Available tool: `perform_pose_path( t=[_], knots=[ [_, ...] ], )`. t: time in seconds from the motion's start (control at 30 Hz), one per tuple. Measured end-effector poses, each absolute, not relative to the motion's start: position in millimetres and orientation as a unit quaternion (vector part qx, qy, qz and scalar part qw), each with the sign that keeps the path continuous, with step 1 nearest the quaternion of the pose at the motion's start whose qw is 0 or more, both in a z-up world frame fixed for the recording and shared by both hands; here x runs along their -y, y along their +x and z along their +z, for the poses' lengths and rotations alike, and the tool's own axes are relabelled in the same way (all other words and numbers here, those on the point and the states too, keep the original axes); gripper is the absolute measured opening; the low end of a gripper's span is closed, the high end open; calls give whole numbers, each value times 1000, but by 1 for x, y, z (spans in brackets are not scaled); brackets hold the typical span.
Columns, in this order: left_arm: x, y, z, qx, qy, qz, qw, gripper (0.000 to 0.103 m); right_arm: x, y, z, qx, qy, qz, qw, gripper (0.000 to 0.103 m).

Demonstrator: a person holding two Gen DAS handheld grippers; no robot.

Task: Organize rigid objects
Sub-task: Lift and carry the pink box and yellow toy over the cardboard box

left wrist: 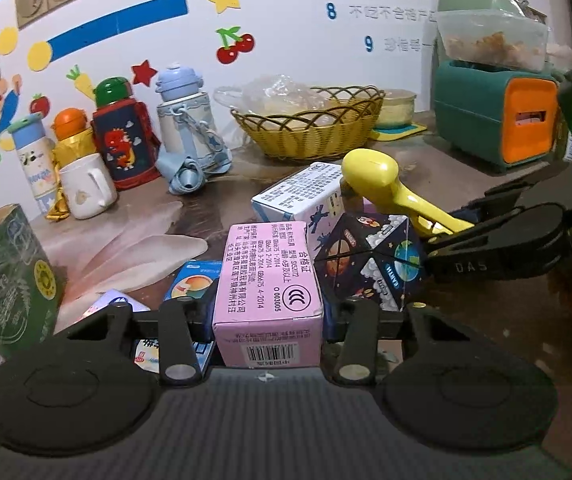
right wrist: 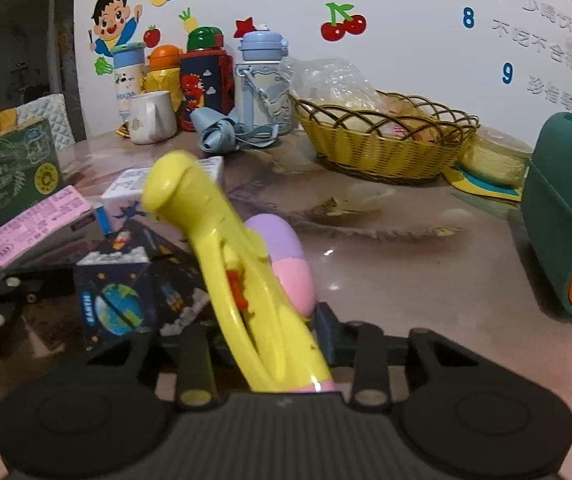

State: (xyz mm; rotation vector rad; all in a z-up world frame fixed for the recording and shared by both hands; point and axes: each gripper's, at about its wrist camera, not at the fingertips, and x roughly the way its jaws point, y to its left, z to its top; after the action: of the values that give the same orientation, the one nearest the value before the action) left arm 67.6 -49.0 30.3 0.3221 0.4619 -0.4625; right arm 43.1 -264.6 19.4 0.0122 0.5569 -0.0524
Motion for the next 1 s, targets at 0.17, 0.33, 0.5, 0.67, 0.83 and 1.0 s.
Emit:
perform_pose_path(
  t=[0.17,0.33,0.5,0.67,0.83,1.0],
  knots=[
    [48,63,31,-233,142,-205,940,55,264,43,20,-268,43,-1,963,33],
    [46,58,35,-246,119,-178,945,55,267,40,21,-255,80,22,963,33],
    [48,51,36,-246,109,-149,951,54,269,38,21,-242,125,54,961,33],
    [38,50,37,-257,75,-113,957,54,266,38,21,-235,154,90,955,33],
    [31,47,37,-259,61,-76,961,54,264,42,18,-241,185,125,945,33],
    [36,48,40,-266,75,-62,959,54,262,39,18,-242,184,139,942,33]
  ],
)
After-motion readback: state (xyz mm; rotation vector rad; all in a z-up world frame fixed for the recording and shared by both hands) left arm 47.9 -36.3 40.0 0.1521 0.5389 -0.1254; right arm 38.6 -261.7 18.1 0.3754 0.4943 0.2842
